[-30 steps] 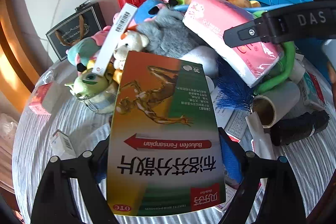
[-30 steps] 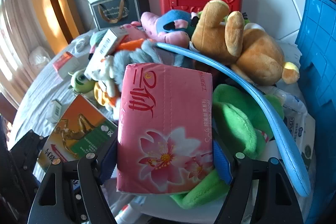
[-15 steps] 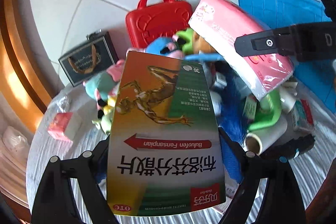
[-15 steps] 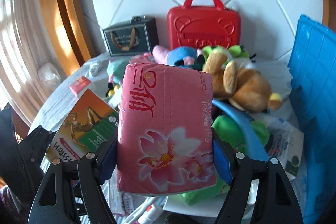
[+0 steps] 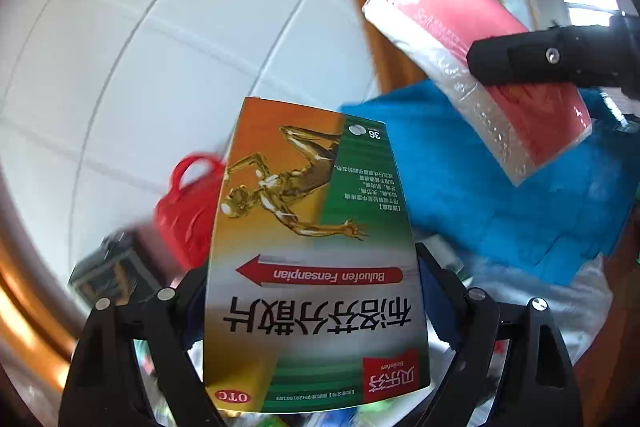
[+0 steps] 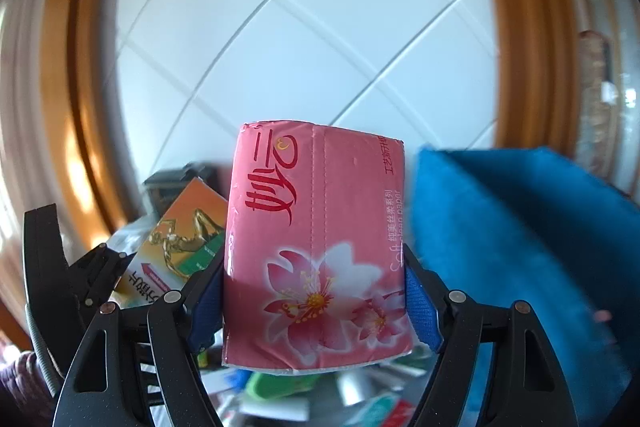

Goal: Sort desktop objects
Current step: 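Carry the tissue pack and medicine box into the blue crate and release both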

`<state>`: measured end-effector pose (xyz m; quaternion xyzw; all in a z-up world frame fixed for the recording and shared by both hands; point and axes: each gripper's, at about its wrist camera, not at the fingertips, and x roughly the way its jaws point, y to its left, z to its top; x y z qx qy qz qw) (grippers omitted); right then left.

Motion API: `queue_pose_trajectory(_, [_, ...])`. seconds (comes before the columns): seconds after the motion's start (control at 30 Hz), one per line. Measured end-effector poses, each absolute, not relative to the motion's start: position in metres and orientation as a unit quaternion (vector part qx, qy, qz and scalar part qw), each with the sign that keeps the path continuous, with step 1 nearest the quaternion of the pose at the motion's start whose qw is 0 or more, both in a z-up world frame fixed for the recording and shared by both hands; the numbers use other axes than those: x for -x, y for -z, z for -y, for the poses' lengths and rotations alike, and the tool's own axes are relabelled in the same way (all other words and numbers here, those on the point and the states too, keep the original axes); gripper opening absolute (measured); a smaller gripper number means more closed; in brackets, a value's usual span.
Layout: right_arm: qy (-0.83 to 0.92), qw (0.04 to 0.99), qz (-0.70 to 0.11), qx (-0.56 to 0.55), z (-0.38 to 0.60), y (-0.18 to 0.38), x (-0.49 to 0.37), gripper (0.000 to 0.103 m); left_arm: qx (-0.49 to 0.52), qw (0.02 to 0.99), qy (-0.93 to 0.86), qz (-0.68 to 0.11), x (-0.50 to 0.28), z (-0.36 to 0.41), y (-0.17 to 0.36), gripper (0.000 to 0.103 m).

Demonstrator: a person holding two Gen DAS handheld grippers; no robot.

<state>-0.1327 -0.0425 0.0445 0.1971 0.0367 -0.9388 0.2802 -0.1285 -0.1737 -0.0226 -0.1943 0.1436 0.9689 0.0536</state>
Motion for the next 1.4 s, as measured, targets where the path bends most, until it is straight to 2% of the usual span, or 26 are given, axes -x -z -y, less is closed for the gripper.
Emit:
queue_pose_trajectory(0.27, [0.978, 0.143, -0.021, -0.148, -0.106, -0.103, 0.148, 0.078, 0.157, 0.169, -0.965, -0.125, 0.186, 0.036, -0.025, 0.087])
queue_pose_trajectory(0.53, [0.978, 0.077, -0.028, -0.19, -0.208, -0.11, 0.232, 0.078, 0.159, 0.188, -0.96, -0.135, 0.253, -0.071, -0.038, 0.087])
queue_pose_trajectory(0.6, [0.977, 0.074, -0.026, -0.201, -0.224, -0.113, 0.251, 0.08, 0.159, 0.177, -0.96, -0.145, 0.266, -0.094, -0.044, 0.087])
queue_pose_trajectory(0.7, [0.973, 0.066, -0.021, -0.222, -0.238, -0.114, 0.281, 0.091, 0.159, 0.161, -0.961, -0.16, 0.279, -0.117, -0.051, 0.09])
queue_pose_trajectory(0.73, [0.972, 0.065, -0.014, -0.227, -0.244, -0.115, 0.29, 0.096, 0.158, 0.151, -0.962, -0.163, 0.282, -0.123, -0.056, 0.098])
queue_pose_trajectory(0.77, [0.972, 0.063, -0.012, -0.227, -0.249, -0.116, 0.295, 0.096, 0.156, 0.139, -0.963, -0.168, 0.285, -0.127, -0.058, 0.103])
queue_pose_trajectory(0.87, [0.976, 0.057, -0.011, -0.21, -0.255, -0.123, 0.296, 0.103, 0.146, 0.13, -0.966, -0.169, 0.288, -0.13, -0.064, 0.103])
queue_pose_trajectory(1.1, [0.981, 0.069, -0.002, -0.182, -0.266, -0.132, 0.283, 0.103, 0.147, 0.108, -0.971, -0.155, 0.289, -0.123, -0.057, 0.103])
queue_pose_trajectory(1.4, [0.981, 0.078, -0.014, -0.179, -0.258, -0.11, 0.248, 0.103, 0.153, 0.075, -0.976, -0.138, 0.259, -0.105, -0.035, 0.103])
